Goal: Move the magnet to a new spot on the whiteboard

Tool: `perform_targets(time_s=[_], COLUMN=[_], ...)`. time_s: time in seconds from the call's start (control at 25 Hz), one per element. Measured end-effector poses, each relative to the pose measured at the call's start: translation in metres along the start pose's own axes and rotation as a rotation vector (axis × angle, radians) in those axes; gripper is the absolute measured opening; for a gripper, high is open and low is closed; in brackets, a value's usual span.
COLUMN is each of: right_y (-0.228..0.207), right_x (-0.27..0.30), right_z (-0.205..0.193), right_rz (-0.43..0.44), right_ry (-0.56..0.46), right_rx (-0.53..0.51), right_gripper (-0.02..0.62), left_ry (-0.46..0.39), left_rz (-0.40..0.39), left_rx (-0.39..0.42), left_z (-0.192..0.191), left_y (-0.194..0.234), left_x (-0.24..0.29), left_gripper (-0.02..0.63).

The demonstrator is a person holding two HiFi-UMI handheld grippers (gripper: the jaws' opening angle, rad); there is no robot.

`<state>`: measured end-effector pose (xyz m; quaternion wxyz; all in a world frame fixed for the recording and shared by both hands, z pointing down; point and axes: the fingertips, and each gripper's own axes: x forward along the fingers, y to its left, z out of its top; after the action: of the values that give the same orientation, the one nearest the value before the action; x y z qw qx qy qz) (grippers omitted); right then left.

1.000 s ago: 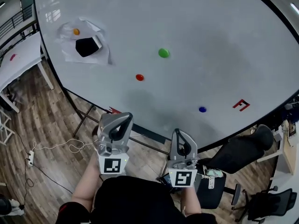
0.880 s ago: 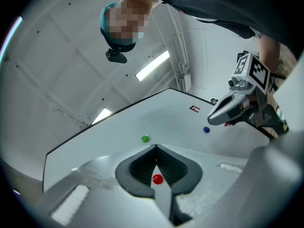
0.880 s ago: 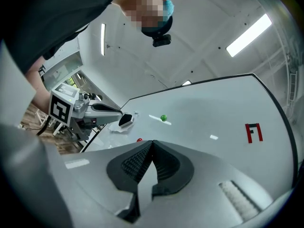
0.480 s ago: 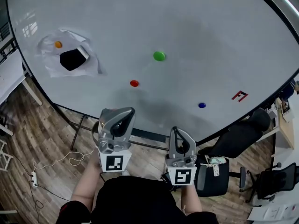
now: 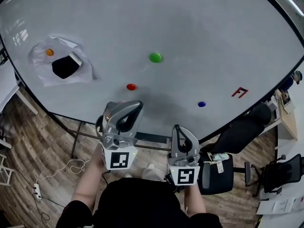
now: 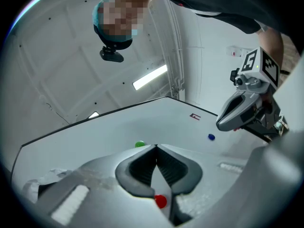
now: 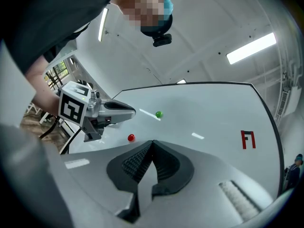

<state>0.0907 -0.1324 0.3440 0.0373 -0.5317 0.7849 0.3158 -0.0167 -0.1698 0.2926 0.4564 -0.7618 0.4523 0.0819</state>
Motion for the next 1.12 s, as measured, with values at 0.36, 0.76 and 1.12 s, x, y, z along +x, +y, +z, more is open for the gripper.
perform_targets(time_s=[0.36, 0.76, 1.12], right_y=[-0.009, -0.023, -0.027], right_x=[0.009, 0.014, 0.016], right_z=[-0.012, -0.015, -0.016], right_rz=[-0.014, -0.033, -0.034], right_ry=[-0.001, -0.007, -0.020], right_rx=[0.015, 0.000, -0.006], right_gripper=[0.000, 0.000, 0.000], left_ry=[-0.027, -0.033, 0.032], left_rz=[0.020, 0.019, 0.017], left_rx=[0.050, 0.071, 0.071], left_z=[0.004, 0.011, 0.008], left_y=[0.006, 0.023, 0.035], left_x=[0.026, 0.063, 0.088], left_gripper=[0.002, 0.051, 0.103])
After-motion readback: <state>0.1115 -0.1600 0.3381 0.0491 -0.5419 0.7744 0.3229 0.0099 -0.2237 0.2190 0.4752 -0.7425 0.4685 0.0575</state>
